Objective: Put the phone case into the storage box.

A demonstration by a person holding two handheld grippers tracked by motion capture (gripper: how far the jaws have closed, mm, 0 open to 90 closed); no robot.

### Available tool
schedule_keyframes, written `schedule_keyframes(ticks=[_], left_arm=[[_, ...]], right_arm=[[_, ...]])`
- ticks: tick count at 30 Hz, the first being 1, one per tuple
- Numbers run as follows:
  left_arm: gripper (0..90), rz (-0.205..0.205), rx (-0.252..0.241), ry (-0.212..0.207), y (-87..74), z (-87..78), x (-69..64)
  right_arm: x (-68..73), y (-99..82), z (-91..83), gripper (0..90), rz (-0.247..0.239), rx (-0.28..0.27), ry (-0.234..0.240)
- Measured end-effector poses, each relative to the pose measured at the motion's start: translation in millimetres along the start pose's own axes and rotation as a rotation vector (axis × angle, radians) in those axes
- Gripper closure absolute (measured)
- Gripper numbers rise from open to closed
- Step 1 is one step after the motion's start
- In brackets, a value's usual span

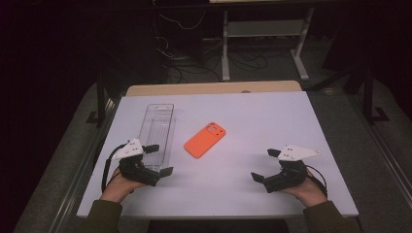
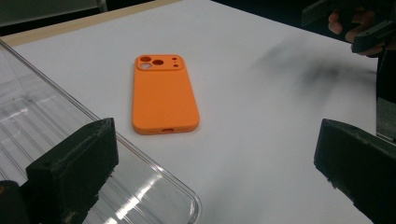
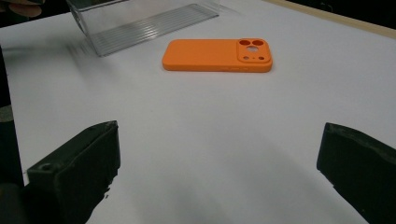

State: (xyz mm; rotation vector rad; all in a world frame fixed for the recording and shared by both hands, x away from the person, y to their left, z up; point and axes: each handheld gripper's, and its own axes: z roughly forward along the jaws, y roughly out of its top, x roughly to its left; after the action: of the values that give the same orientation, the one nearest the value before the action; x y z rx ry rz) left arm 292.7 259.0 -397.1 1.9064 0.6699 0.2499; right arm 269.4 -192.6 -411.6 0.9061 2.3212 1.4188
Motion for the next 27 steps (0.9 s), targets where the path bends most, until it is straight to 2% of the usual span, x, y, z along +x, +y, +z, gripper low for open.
schedule_keyframes(ticks=[8,22,27], left_arm=[[0.0,-0.01,0.014,0.001,4.5,2.8,1.0],[0.0,0.008,0.052,-0.014,18.9,14.9,-0.8],[0.0,0.006,0.052,-0.014,22.3,17.9,-2.5]], right_arm=[[-1.2,0.2,2.0,0.0,-0.007,0.003,0.004],[-5.2,0.4,2.6,0.0,0.004,-0.005,0.003],[-5.3,0.3,2.4,0.0,0.009,-0.004,0.005]])
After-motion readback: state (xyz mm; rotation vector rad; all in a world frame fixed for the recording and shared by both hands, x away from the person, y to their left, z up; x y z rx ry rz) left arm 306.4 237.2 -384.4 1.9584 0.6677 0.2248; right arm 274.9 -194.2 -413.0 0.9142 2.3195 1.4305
